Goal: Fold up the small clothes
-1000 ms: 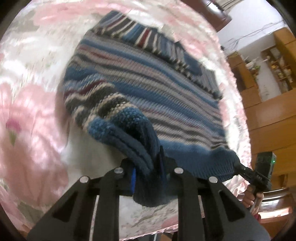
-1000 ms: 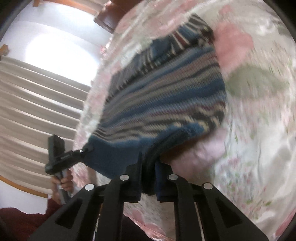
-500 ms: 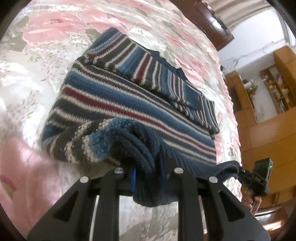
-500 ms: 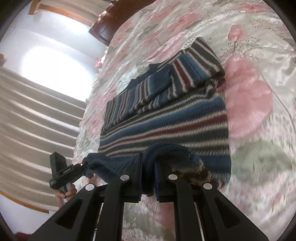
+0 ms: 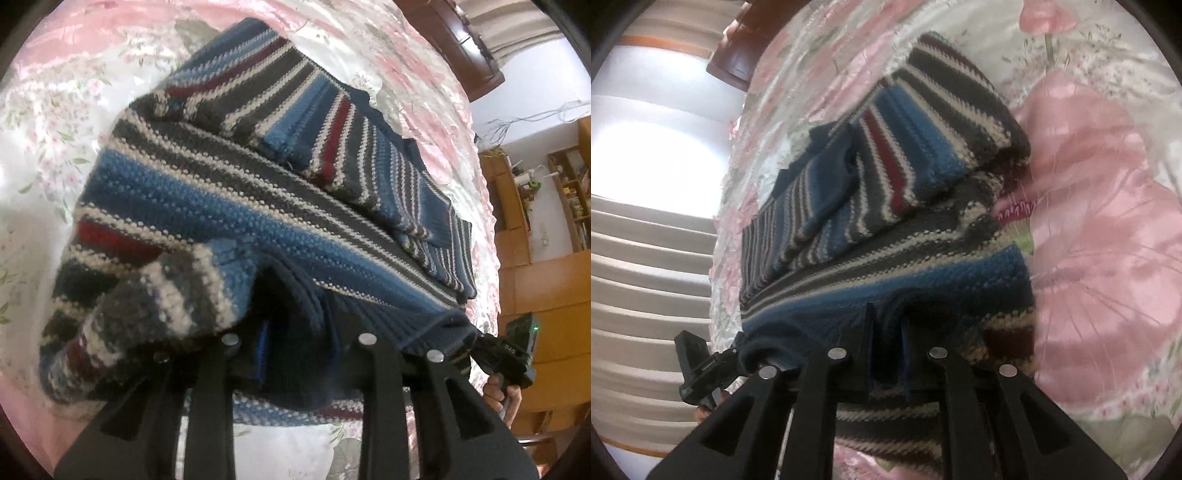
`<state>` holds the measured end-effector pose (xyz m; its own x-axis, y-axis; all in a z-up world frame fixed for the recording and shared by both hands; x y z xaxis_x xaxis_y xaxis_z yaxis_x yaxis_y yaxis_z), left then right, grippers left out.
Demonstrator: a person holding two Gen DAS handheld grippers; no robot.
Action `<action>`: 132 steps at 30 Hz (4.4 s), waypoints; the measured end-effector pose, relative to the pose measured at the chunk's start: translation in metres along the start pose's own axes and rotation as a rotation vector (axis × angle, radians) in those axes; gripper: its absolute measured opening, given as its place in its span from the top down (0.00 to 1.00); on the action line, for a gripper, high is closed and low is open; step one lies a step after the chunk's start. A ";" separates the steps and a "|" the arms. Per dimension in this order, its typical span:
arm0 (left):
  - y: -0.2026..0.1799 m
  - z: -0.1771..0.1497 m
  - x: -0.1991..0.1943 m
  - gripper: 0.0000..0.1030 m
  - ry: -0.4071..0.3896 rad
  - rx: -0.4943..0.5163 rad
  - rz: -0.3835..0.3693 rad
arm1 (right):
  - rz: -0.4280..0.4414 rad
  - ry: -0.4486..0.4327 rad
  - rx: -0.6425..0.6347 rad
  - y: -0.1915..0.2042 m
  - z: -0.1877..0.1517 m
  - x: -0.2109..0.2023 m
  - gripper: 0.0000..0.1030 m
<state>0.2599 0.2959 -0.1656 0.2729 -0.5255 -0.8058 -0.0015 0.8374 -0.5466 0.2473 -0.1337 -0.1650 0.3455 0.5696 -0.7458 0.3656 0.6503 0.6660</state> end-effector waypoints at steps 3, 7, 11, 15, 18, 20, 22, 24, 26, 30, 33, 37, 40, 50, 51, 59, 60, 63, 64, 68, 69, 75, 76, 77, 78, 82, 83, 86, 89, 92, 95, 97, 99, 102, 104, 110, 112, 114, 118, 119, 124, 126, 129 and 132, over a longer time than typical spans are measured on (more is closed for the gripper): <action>0.001 -0.002 -0.004 0.55 0.011 -0.012 -0.032 | 0.021 0.003 0.010 -0.002 0.002 -0.002 0.82; 0.003 -0.006 -0.034 0.34 -0.026 -0.015 -0.014 | 0.040 -0.015 -0.010 0.002 0.001 -0.018 0.65; 0.006 -0.008 -0.074 0.33 -0.092 0.046 0.066 | -0.025 -0.107 -0.088 0.004 0.002 -0.050 0.50; 0.006 -0.002 -0.090 0.33 -0.109 0.145 0.187 | -0.019 -0.106 -0.137 0.009 0.002 -0.066 0.50; -0.003 0.011 -0.090 0.32 -0.116 0.236 0.257 | -0.057 -0.097 -0.197 0.015 0.001 -0.067 0.46; -0.012 0.022 -0.080 0.32 -0.099 0.314 0.293 | -0.069 -0.081 -0.225 0.020 0.002 -0.060 0.40; -0.024 0.030 -0.066 0.31 -0.077 0.395 0.322 | -0.075 -0.055 -0.248 0.025 0.004 -0.050 0.36; -0.031 0.037 -0.049 0.31 -0.042 0.478 0.333 | -0.084 -0.033 -0.269 0.028 0.005 -0.041 0.34; -0.037 0.040 -0.036 0.31 -0.020 0.531 0.322 | -0.107 -0.006 -0.298 0.032 0.007 -0.028 0.32; -0.047 0.043 -0.019 0.31 0.019 0.590 0.222 | -0.165 0.035 -0.362 0.036 0.010 -0.004 0.29; -0.055 0.038 -0.014 0.31 0.029 0.658 0.190 | -0.189 0.052 -0.384 0.035 0.015 0.007 0.27; -0.060 0.030 0.002 0.31 0.058 0.755 0.234 | -0.193 0.089 -0.405 0.034 0.016 0.020 0.24; -0.055 0.034 0.014 0.31 0.068 0.784 0.296 | -0.214 0.087 -0.441 0.036 0.014 0.027 0.27; -0.062 0.027 0.011 0.91 0.049 0.811 0.277 | -0.165 0.031 -0.474 0.040 0.008 0.007 0.90; -0.063 0.025 0.005 0.91 0.035 0.809 0.263 | -0.156 0.022 -0.477 0.040 0.007 0.003 0.90; -0.055 0.001 -0.018 0.92 0.022 0.756 0.179 | -0.154 0.025 -0.484 0.034 -0.012 -0.004 0.91; -0.052 -0.001 -0.016 0.92 0.027 0.754 0.190 | -0.162 0.032 -0.477 0.032 -0.012 -0.001 0.91; -0.044 0.003 -0.012 0.92 0.014 0.706 0.204 | -0.167 0.033 -0.445 0.029 -0.012 0.003 0.91; -0.043 0.007 -0.012 0.92 0.007 0.688 0.199 | -0.163 0.023 -0.446 0.031 -0.010 0.001 0.91; -0.048 0.022 -0.027 0.92 -0.061 0.648 0.175 | -0.115 -0.028 -0.446 0.045 -0.001 -0.019 0.92; -0.050 0.024 -0.031 0.92 -0.071 0.646 0.172 | -0.101 -0.046 -0.446 0.050 0.002 -0.026 0.92; -0.065 0.057 -0.062 0.92 -0.192 0.601 0.132 | -0.037 -0.143 -0.447 0.083 0.033 -0.059 0.92; -0.068 0.062 -0.064 0.92 -0.203 0.594 0.130 | -0.031 -0.160 -0.447 0.092 0.041 -0.062 0.92; -0.069 0.069 -0.066 0.92 -0.216 0.590 0.130 | -0.030 -0.170 -0.446 0.097 0.046 -0.063 0.92; -0.072 0.077 -0.068 0.92 -0.232 0.591 0.141 | -0.031 -0.179 -0.442 0.103 0.053 -0.064 0.92; -0.083 0.109 -0.066 0.92 -0.263 0.571 0.160 | -0.055 -0.222 -0.440 0.131 0.085 -0.059 0.92; -0.084 0.120 -0.064 0.92 -0.274 0.559 0.165 | -0.062 -0.231 -0.439 0.137 0.091 -0.056 0.92; -0.084 0.145 -0.056 0.92 -0.294 0.527 0.179 | -0.084 -0.257 -0.439 0.148 0.112 -0.049 0.92; -0.078 0.164 -0.042 0.92 -0.291 0.476 0.180 | -0.106 -0.268 -0.417 0.152 0.134 -0.032 0.92; -0.072 0.178 -0.023 0.92 -0.273 0.455 0.196 | -0.141 -0.271 -0.411 0.154 0.150 -0.014 0.92; -0.065 0.185 -0.006 0.92 -0.254 0.458 0.222 | -0.168 -0.271 -0.405 0.150 0.161 0.002 0.92; -0.059 0.188 0.004 0.92 -0.241 0.459 0.236 | -0.176 -0.269 -0.396 0.147 0.165 0.010 0.92; -0.054 0.191 0.014 0.92 -0.222 0.459 0.252 | -0.198 -0.266 -0.382 0.140 0.171 0.022 0.92; -0.045 0.195 0.033 0.92 -0.187 0.453 0.270 | -0.219 -0.255 -0.354 0.129 0.177 0.038 0.92; -0.040 0.196 0.043 0.91 -0.165 0.449 0.286 | -0.247 -0.243 -0.345 0.121 0.179 0.050 0.92; -0.026 0.197 0.069 0.81 -0.124 0.443 0.347 | -0.307 -0.220 -0.331 0.101 0.181 0.074 0.90; -0.022 0.196 0.070 0.79 -0.126 0.427 0.338 | -0.328 -0.215 -0.322 0.096 0.181 0.078 0.83; -0.020 0.195 0.069 0.75 -0.127 0.427 0.338 | -0.362 -0.204 -0.322 0.091 0.181 0.082 0.79; -0.018 0.192 0.058 0.66 -0.128 0.417 0.343 | -0.370 -0.209 -0.327 0.088 0.179 0.075 0.72; -0.016 0.191 0.052 0.63 -0.132 0.413 0.353 | -0.368 -0.212 -0.323 0.087 0.178 0.069 0.71; -0.010 0.176 0.020 0.50 -0.140 0.429 0.369 | -0.327 -0.227 -0.335 0.090 0.166 0.028 0.66; -0.004 0.162 0.002 0.49 -0.135 0.427 0.380 | -0.304 -0.219 -0.352 0.087 0.153 0.009 0.64; 0.005 0.135 -0.025 0.49 -0.138 0.418 0.380 | -0.274 -0.199 -0.372 0.078 0.126 -0.019 0.63; 0.011 0.105 -0.047 0.47 -0.137 0.421 0.390 | -0.260 -0.158 -0.378 0.059 0.091 -0.042 0.62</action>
<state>0.3477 0.3455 -0.1098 0.4506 -0.1663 -0.8771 0.2476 0.9672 -0.0562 0.3332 -0.1652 -0.0934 0.4222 0.2995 -0.8556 0.1275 0.9149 0.3831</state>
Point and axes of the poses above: each gripper's, at about its wrist camera, not at the fingertips, and x roughly the way its jaws point, y to its left, z to its top, the point moved 4 cm from there along x, roughly the way its jaws point, and after that the axes turned 8 degrees about x, right-handed, at the moved point
